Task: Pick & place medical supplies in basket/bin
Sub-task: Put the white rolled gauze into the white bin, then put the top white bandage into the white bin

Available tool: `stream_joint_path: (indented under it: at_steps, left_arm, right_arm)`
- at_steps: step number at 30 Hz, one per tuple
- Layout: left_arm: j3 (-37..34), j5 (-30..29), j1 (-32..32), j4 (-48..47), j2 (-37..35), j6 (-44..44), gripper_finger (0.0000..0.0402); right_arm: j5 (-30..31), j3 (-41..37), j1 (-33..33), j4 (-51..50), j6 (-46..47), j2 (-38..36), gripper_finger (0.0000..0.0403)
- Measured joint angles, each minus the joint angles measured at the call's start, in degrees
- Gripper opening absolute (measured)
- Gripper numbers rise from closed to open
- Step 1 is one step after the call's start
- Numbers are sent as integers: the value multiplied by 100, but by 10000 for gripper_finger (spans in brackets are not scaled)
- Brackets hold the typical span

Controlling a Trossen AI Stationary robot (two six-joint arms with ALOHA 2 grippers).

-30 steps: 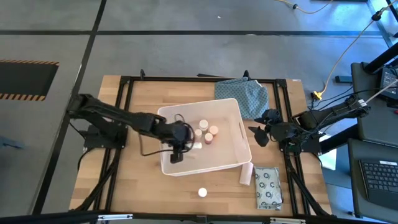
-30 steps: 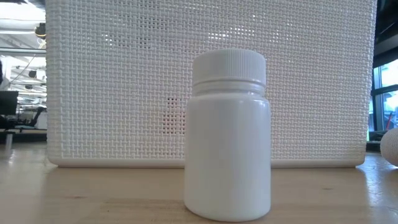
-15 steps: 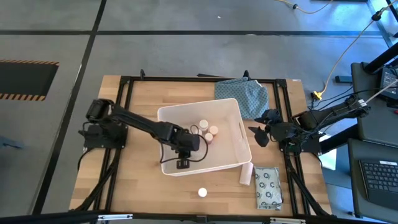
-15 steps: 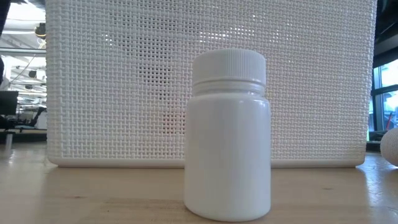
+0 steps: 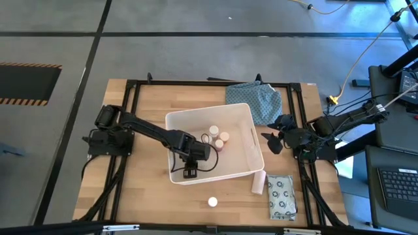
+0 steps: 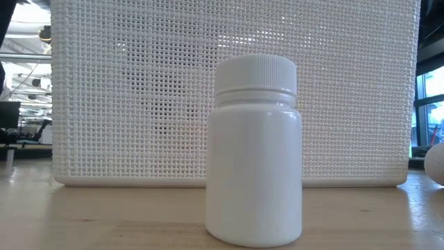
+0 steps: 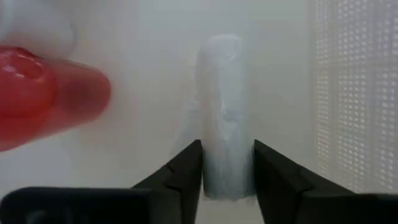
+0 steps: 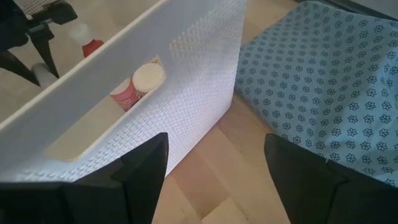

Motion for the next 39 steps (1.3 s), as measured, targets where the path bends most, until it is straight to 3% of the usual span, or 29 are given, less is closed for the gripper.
stream_joint_path:
  at_steps: [7,15,20,24,33,39]
  left_arm:
    - [402,94,0,-620,-2,101,173]
    - [1685,-225,0,-1897,-28,507,180]
    - [2642,-1190,0,-3007,-367,859,173]
    - [2995,-2078,0,-3333,-1013,756,167]
    - [2877,-4336,2,-4575,-2466,-710,166]
    - [1831,-4936,63,-4924,-3444,-1563,162]
  right_arm:
    - [0,0,0,-17,0,0,267]
    - [0,0,0,-20,0,0,267]
    - [-2,0,0,-22,0,-1,267]
    - [-24,0,0,-29,1,-1,267]
    - [-44,0,0,-38,13,-2,267]
    - [-46,0,0,-31,68,-2,267]
